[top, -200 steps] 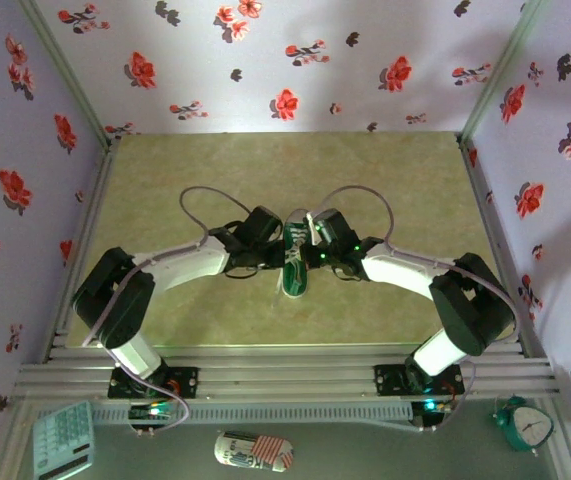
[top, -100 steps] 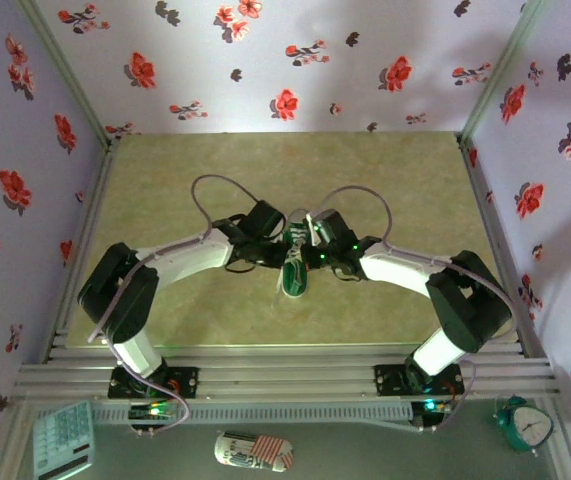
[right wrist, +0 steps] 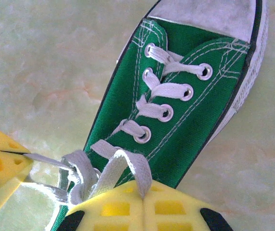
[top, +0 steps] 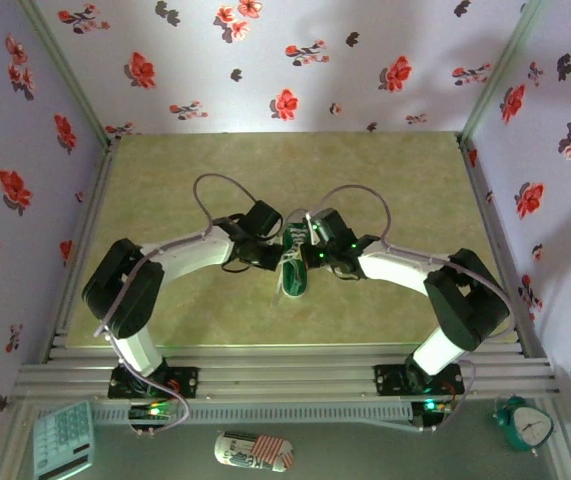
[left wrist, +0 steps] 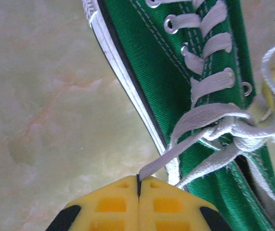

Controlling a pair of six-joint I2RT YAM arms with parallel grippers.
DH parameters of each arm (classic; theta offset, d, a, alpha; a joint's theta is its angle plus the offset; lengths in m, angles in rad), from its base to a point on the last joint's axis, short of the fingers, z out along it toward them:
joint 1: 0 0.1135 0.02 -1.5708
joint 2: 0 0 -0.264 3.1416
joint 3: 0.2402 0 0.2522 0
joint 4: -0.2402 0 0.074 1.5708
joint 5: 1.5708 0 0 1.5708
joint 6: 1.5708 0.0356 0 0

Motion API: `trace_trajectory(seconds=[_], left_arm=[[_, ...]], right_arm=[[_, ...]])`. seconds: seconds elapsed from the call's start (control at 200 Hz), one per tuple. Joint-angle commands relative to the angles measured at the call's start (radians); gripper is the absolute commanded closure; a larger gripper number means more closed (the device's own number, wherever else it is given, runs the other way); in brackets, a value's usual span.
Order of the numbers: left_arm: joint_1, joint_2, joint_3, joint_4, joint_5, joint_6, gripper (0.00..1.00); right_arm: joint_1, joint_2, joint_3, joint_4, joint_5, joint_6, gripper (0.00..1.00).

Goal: Tie the shoes

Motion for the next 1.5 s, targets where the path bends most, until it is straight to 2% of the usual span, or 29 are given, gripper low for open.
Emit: trace_trajectory(seconds=[0.0,0.3,0.525,0.865,0.975,1.01,1.075,1.165,1.27,1.33,1.495], left_arm=[[0.012,0.03,0.016,-0.015,-0.025,0.019,1.0],[0.014,0.042,-0.006,0.071,-0.02,-0.041,1.0],[0.025,0.007,-0.043,0.103,-0.021,-0.067,0.75],[0.036,-0.17,-0.109,0.11,-0.065,-0.092,0.48],[0.038,-0.221,-0.128,0.126,-0.058,-0.088,0.44],[0.038,-0.229,-0.132,0.136,-0.04,-0.082,0.46],[0.038,-0.235,-0.141,0.162,-0.002,-0.076,0.55],[0.036,-0.227,-0.15,0.207,0.064,-0.067,0.76],[0.03,-0.203,-0.148,0.252,0.149,-0.062,0.92],[0.023,-0.185,-0.141,0.265,0.179,-0.06,0.95],[0.014,-0.135,-0.125,0.261,0.178,-0.063,0.97]], right_arm=[[-0.001,0.013,0.025,-0.025,0.021,-0.004,1.0],[-0.001,0.007,0.025,-0.024,0.015,-0.006,1.0],[-0.002,0.003,0.029,-0.027,0.009,-0.007,1.0],[-0.001,0.001,0.03,-0.022,0.0,-0.005,1.0],[-0.002,0.001,0.03,-0.024,-0.003,-0.004,1.0],[-0.001,0.001,0.03,-0.024,-0.004,-0.005,1.0],[-0.002,0.0,0.03,-0.021,-0.009,-0.003,1.0],[-0.002,-0.004,0.03,-0.018,-0.012,0.0,1.0],[-0.002,-0.005,0.033,-0.019,-0.014,0.0,1.0],[-0.001,-0.003,0.033,-0.02,-0.014,0.0,1.0],[-0.001,-0.005,0.03,-0.018,-0.016,0.004,1.0]])
